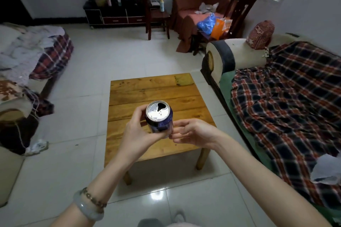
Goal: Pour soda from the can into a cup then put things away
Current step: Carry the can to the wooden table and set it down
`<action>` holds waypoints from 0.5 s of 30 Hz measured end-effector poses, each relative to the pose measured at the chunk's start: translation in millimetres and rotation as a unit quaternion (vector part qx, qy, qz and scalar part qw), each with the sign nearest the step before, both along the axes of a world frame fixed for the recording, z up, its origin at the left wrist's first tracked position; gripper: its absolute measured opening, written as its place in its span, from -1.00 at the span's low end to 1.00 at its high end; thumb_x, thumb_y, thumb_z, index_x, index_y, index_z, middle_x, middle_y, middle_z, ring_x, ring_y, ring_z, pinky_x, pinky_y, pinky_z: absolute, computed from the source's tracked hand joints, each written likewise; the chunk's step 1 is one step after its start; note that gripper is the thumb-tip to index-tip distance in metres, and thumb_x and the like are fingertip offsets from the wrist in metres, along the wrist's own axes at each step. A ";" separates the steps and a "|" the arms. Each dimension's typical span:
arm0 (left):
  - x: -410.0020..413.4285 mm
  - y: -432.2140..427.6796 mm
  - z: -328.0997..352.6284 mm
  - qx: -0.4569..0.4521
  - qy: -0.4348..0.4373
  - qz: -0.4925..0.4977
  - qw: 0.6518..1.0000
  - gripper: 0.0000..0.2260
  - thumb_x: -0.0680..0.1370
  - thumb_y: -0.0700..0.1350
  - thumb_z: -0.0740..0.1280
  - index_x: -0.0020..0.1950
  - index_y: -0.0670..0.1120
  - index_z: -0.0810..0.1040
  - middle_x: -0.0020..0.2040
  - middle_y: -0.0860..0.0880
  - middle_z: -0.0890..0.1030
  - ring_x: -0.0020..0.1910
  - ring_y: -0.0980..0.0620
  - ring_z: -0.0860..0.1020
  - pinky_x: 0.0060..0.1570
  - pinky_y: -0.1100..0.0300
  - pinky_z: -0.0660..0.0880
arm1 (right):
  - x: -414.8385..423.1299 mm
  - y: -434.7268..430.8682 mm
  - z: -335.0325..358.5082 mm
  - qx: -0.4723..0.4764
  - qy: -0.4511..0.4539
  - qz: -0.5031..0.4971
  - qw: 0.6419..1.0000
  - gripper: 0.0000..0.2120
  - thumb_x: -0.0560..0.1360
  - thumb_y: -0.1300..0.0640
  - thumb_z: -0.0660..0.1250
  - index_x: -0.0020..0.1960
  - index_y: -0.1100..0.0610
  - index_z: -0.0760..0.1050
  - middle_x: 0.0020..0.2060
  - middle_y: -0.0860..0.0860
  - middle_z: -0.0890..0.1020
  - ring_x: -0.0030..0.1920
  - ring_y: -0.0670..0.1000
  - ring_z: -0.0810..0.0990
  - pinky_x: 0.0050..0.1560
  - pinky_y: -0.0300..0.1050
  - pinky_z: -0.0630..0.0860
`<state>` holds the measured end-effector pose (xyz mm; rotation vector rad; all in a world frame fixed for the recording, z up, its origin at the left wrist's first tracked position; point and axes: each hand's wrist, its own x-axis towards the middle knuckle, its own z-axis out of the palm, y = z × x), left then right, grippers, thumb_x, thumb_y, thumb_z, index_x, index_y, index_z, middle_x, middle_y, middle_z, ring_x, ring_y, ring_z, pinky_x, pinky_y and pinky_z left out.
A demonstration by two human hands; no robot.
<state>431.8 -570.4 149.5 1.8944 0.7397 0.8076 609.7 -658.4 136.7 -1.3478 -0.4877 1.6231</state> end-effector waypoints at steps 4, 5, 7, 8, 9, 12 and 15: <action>35.2 35.9 -8.8 -0.023 0.021 0.030 0.999 -0.30 0.15 0.04 0.62 0.20 0.09 0.40 0.08 0.26 0.52 0.06 0.33 0.49 0.00 0.39 0.46 | 40.2 44.1 -13.4 -0.015 0.003 0.017 1.000 -0.56 0.45 0.48 0.11 0.30 0.27 0.39 0.14 0.23 0.60 0.20 0.20 0.55 0.18 0.02 0.52; 43.5 45.5 -11.5 -0.027 0.025 0.034 0.999 -0.30 0.15 0.04 0.62 0.20 0.10 0.39 0.08 0.27 0.52 0.06 0.33 0.49 0.00 0.39 0.46 | 48.9 56.1 -17.5 -0.019 0.004 0.020 1.000 -0.56 0.45 0.48 0.11 0.29 0.27 0.40 0.15 0.22 0.60 0.20 0.20 0.55 0.19 0.03 0.52; 59.1 64.4 -17.3 -0.035 0.034 0.044 0.998 -0.31 0.16 0.04 0.62 0.19 0.13 0.37 0.08 0.27 0.52 0.07 0.31 0.49 0.00 0.39 0.47 | 65.0 80.0 -26.6 -0.027 -0.006 0.025 0.999 -0.55 0.43 0.48 0.15 0.28 0.24 0.44 0.16 0.18 0.60 0.19 0.16 0.56 0.19 0.03 0.52; 67.2 74.8 -20.9 -0.037 0.036 0.050 0.997 -0.32 0.16 0.03 0.62 0.18 0.14 0.37 0.08 0.26 0.52 0.08 0.30 0.49 0.00 0.39 0.47 | 72.7 92.8 -30.8 -0.029 -0.016 0.023 0.999 -0.56 0.43 0.48 0.16 0.26 0.23 0.46 0.16 0.17 0.60 0.19 0.13 0.57 0.18 0.01 0.52; 75.4 85.3 -24.5 -0.041 0.038 0.055 0.997 -0.33 0.16 0.01 0.62 0.17 0.15 0.36 0.08 0.26 0.52 0.08 0.30 0.49 0.00 0.41 0.46 | 80.0 105.6 -35.3 -0.032 -0.022 0.020 0.999 -0.56 0.42 0.48 0.18 0.25 0.23 0.47 0.17 0.17 0.59 0.19 0.11 0.56 0.17 0.00 0.53; 101.1 120.2 -39.1 -0.056 0.039 0.057 0.996 -0.37 0.18 -0.03 0.63 0.11 0.19 0.36 0.06 0.25 0.53 0.07 0.29 0.50 -0.02 0.48 0.42 | 100.4 144.4 -51.0 -0.038 -0.029 0.004 0.999 -0.57 0.42 0.51 0.17 0.24 0.28 0.46 0.19 0.21 0.56 0.23 0.14 0.52 0.17 -0.02 0.52; 126.2 159.1 -58.3 -0.058 0.051 0.056 0.995 -0.38 0.19 -0.02 0.62 0.12 0.14 0.37 0.06 0.24 0.54 0.07 0.30 0.50 -0.02 0.47 0.41 | 123.2 183.4 -69.5 -0.039 -0.055 -0.005 0.998 -0.60 0.42 0.50 0.18 0.18 0.21 0.49 0.17 0.23 0.56 0.20 0.14 0.53 0.13 -0.04 0.52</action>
